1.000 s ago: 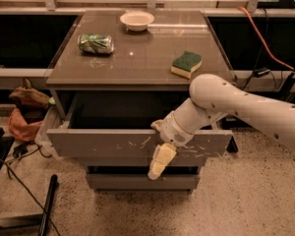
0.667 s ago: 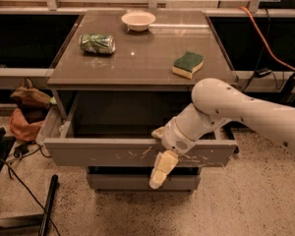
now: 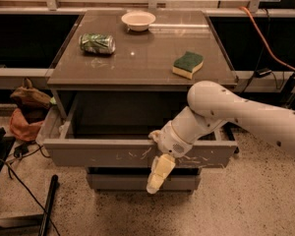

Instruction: Open top drawer

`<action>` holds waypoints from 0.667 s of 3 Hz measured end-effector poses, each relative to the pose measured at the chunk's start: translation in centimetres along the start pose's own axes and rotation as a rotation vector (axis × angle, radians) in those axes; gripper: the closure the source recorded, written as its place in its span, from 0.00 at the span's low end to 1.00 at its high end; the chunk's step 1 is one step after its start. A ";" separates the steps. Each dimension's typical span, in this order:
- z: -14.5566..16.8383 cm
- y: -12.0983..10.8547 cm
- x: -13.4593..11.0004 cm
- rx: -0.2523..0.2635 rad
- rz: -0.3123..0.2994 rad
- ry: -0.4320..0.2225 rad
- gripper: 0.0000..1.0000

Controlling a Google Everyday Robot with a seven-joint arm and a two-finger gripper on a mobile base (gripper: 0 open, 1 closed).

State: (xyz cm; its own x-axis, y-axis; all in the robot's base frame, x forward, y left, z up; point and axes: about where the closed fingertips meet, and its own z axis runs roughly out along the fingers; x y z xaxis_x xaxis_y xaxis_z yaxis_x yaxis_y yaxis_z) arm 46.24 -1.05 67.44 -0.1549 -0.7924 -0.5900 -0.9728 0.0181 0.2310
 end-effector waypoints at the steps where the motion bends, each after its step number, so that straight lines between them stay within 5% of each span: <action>1: 0.1 0.5 -0.2 -0.015 0.000 -0.001 0.00; 2: 0.1 4.7 -0.8 -0.064 0.004 0.007 0.00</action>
Offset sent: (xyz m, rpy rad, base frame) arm -0.1514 0.0212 0.0471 -0.0157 0.1629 0.1151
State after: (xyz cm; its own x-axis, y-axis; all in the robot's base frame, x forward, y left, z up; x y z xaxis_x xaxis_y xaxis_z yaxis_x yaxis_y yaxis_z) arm 41.76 -0.29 68.92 -0.1573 -0.7967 -0.5835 -0.9592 -0.0173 0.2823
